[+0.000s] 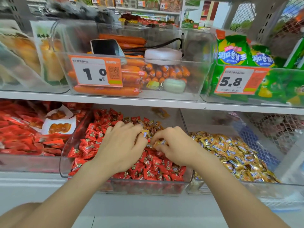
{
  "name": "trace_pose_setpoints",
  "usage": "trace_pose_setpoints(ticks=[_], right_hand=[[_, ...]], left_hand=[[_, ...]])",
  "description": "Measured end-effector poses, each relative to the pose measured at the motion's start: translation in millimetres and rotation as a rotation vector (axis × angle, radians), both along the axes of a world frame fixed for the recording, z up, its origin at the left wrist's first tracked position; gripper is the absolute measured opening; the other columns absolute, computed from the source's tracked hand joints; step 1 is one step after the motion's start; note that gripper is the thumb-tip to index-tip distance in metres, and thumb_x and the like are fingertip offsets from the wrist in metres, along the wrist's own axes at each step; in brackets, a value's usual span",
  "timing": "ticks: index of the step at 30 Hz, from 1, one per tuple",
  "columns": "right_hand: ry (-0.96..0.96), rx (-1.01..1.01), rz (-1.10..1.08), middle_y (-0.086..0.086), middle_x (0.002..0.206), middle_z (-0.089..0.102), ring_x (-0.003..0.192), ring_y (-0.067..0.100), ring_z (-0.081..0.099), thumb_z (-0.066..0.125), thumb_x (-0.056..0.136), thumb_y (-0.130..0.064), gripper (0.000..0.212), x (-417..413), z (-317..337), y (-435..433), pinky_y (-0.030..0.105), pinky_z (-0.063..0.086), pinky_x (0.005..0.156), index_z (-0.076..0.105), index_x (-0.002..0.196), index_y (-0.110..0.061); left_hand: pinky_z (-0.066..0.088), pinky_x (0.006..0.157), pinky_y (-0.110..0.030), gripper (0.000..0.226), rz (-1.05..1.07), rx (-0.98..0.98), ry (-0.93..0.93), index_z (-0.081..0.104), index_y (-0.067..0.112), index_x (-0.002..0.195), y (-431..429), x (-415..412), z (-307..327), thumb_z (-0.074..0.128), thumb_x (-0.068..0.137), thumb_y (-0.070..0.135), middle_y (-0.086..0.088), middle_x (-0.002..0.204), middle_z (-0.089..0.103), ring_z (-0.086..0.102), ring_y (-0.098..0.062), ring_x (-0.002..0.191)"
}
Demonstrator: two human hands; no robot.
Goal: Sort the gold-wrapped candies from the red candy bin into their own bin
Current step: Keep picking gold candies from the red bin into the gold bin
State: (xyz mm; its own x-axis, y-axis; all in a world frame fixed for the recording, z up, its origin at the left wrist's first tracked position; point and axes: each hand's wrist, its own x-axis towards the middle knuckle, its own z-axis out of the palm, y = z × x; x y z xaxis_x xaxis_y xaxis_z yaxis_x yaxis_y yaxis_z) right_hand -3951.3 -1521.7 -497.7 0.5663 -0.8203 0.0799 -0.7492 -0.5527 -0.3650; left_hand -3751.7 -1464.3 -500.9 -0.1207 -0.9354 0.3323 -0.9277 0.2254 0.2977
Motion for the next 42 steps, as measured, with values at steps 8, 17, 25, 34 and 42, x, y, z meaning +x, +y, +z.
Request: trace_pose_setpoints(ticks=[8,17,25,34,42], right_hand=[[-0.73,0.408,-0.347,0.002,0.095,0.07,0.059,0.009,0.061,0.062,0.104,-0.019,0.011,-2,13,6,0.029,0.056,0.062,0.072,0.108,-0.023],[-0.724,0.597,-0.471,0.016,0.077,0.068,0.067,0.021,0.052,0.062,0.094,-0.013,0.01,25,6,-2,0.033,0.046,0.062,0.071,0.092,-0.008],[-0.607,0.454,-0.363,0.005,0.063,0.052,0.058,0.022,0.046,0.052,0.102,-0.016,0.028,46,6,-17,0.03,0.038,0.051,0.075,0.087,-0.008],[-0.146,0.182,-0.36,-0.01,0.069,0.069,0.066,0.015,0.064,0.059,0.093,-0.028,0.018,49,-1,-40,0.026,0.052,0.064,0.074,0.083,-0.024],[0.266,0.281,-0.181,0.001,0.112,0.073,0.104,0.024,0.068,0.073,0.091,-0.058,0.037,47,-10,-38,0.044,0.057,0.096,0.078,0.104,-0.024]], left_hand=[[0.043,0.056,-0.043,0.045,0.234,-0.045,0.281,0.045,0.008,0.061,-10,30,2,0.061,0.091,0.038,-0.011,0.055,0.05,0.047,-0.024,0.054],[0.049,0.088,-0.039,0.038,0.091,0.135,0.113,0.055,0.023,0.102,-37,67,-8,0.046,0.085,-0.009,-0.002,0.104,0.061,0.058,-0.025,0.103],[0.041,0.11,-0.044,0.049,-0.011,0.39,-0.243,0.06,0.027,0.142,-57,89,-14,0.068,0.098,0.046,-0.008,0.128,0.057,0.047,-0.032,0.13],[0.05,0.094,-0.048,0.02,0.007,0.236,-0.308,0.061,0.02,0.12,-63,88,-24,0.054,0.102,0.026,-0.006,0.113,0.064,0.055,-0.031,0.111],[0.042,0.099,-0.045,0.03,-0.009,0.378,-0.446,0.064,0.033,0.132,-69,80,-12,0.064,0.102,0.034,0.001,0.125,0.068,0.054,-0.03,0.124]])
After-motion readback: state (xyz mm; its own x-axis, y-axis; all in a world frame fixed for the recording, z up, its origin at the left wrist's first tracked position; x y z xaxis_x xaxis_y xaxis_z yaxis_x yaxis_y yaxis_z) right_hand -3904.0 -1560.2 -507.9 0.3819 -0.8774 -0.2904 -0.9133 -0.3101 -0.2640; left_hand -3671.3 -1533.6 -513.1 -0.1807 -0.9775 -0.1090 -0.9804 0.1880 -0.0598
